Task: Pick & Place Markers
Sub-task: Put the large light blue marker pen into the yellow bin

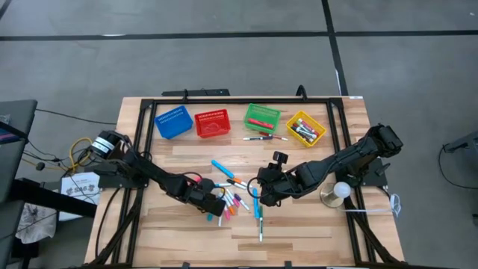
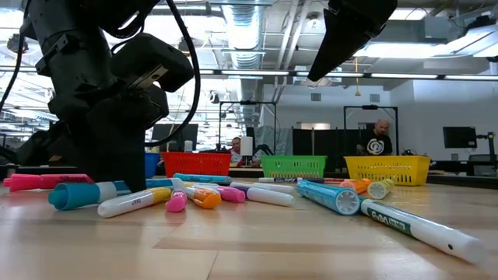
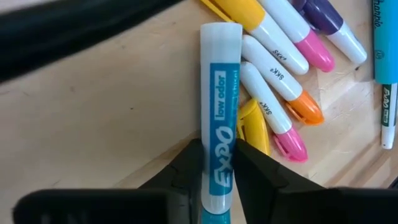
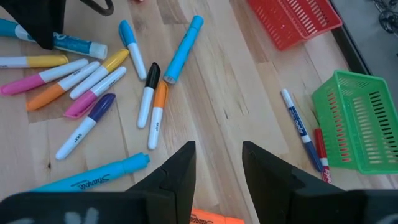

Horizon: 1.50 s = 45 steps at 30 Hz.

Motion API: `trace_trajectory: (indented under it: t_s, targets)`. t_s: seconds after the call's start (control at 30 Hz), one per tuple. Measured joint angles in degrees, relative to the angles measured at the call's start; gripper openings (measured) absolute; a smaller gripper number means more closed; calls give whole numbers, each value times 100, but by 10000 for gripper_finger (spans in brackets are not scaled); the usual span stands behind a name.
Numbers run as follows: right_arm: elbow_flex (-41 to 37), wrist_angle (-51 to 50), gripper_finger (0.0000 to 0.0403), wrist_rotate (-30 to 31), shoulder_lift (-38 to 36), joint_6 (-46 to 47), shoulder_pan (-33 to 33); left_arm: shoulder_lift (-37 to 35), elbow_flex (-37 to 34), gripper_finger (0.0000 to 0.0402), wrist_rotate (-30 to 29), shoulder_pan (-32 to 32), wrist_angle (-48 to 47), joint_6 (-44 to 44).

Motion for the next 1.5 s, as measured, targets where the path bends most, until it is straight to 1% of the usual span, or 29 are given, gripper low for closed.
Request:
trace_trajectory:
  t_s: [0.13,0.53,0.77,1.0,1.1,1.23,1.5]
  targets:
    - [0,-21,123,0,0,-42,-2,-201,-30,79,-169,0,-131,34]
    - [0,-42,123,0,0,-40,-2,-899,-13,82,-586,0,4,159]
    - [0,31,123,2,0,-37,-13,-1540,-6,81,-1289,-13,103,531]
    - [0,589,123,-55,0,152,-13,-2272,3,84,-2211,-13,306,1313]
    - [0,1023,123,-336,-38,34,-52,-2504,5,85,-2483,-13,403,1756]
    - [4,1820,123,-954,-183,-407,-176,-2726,7,85,-2637,-11,531,2311]
    - [9,3863,122,-2974,-899,-1391,-774,-2935,13,85,-2665,-13,778,3482]
